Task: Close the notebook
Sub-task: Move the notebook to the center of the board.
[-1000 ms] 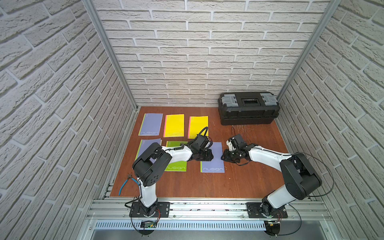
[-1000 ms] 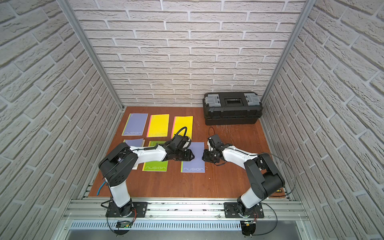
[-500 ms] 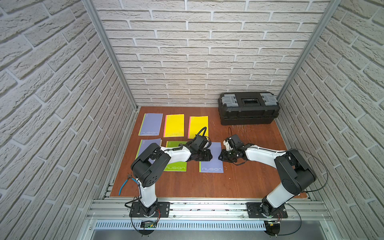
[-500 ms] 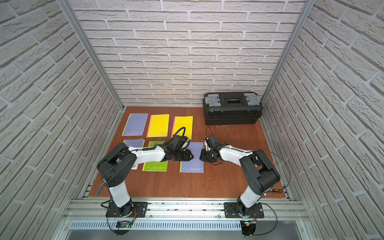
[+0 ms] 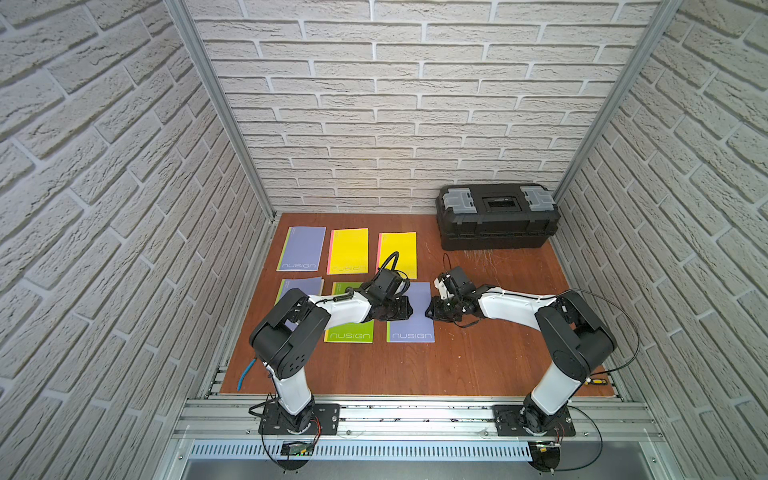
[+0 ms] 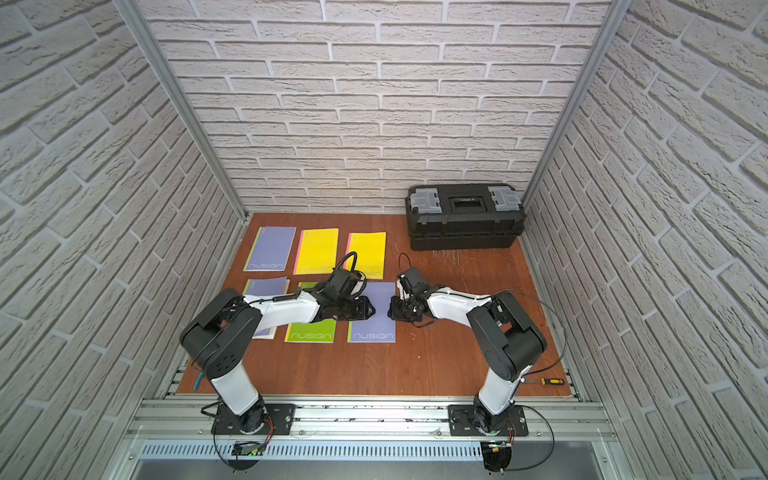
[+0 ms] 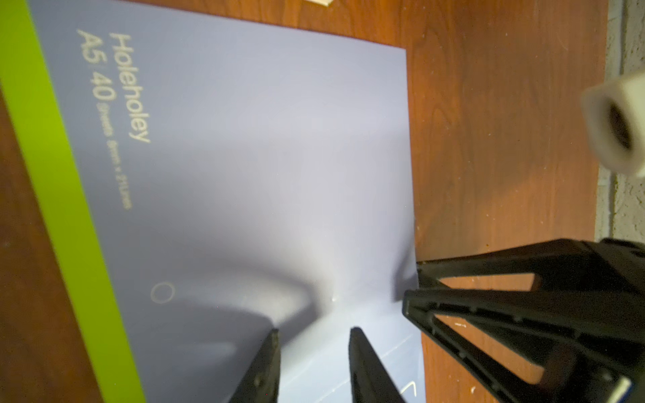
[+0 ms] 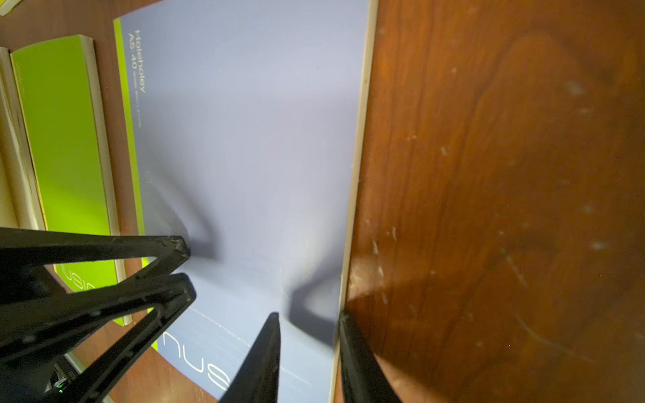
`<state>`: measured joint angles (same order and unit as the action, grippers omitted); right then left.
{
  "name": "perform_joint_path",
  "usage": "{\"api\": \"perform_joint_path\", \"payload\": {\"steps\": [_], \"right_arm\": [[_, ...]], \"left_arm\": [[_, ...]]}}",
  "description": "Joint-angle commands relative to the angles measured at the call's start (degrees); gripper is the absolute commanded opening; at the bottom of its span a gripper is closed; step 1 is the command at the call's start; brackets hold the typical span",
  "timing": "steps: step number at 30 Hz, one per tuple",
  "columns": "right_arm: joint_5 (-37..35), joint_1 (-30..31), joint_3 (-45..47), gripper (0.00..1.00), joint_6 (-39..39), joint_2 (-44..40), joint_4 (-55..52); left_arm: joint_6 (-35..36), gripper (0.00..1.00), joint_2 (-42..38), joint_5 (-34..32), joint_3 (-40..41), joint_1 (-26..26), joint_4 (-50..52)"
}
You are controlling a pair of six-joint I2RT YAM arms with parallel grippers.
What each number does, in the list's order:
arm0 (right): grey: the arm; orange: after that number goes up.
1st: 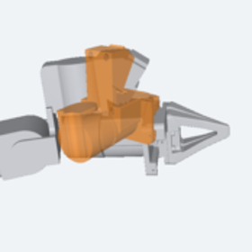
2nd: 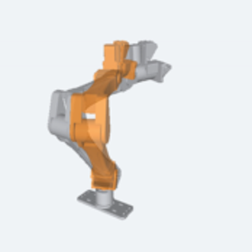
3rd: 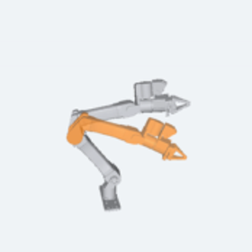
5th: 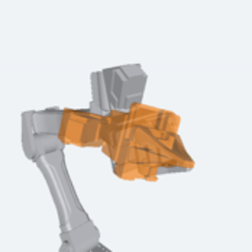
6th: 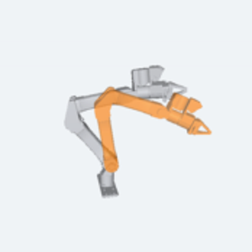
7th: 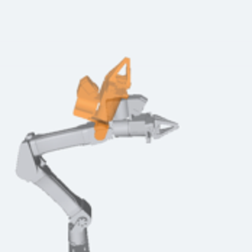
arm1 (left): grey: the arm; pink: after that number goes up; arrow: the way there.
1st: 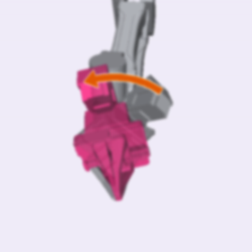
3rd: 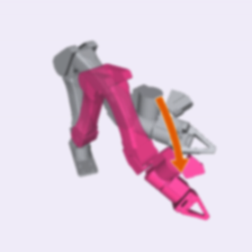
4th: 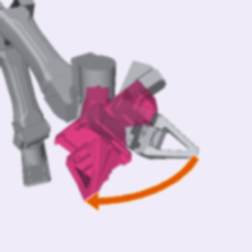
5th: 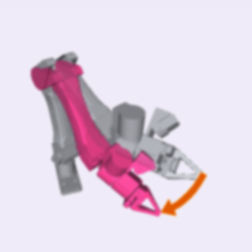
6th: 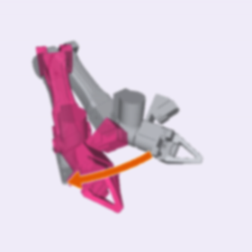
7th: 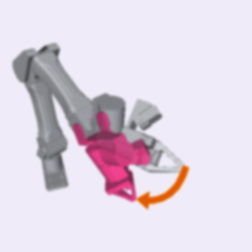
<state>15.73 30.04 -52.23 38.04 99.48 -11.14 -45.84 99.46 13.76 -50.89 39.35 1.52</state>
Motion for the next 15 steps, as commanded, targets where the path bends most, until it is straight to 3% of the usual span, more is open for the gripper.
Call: {"api": "perform_joint_path", "payload": {"steps": [1,9,15], "right_arm": [[0.90,1.07,-0.44,0.30,0.72,1.76,-0.41],[-0.58,1.07,-2.67,0.31,-0.40,1.27,-2.88],[-5.61,0.98,-4.95,0.33,-2.14,-1.53,-6.97]], "left_arm": [[1.09,0.35,-0.53,-1.45,2.12,-0.64,4.93],[1.55,0.37,-0.86,-1.10,1.14,-0.74,5.34],[3.61,0.42,-3.82,-2.74,-1.74,-0.76,8.30]]}}
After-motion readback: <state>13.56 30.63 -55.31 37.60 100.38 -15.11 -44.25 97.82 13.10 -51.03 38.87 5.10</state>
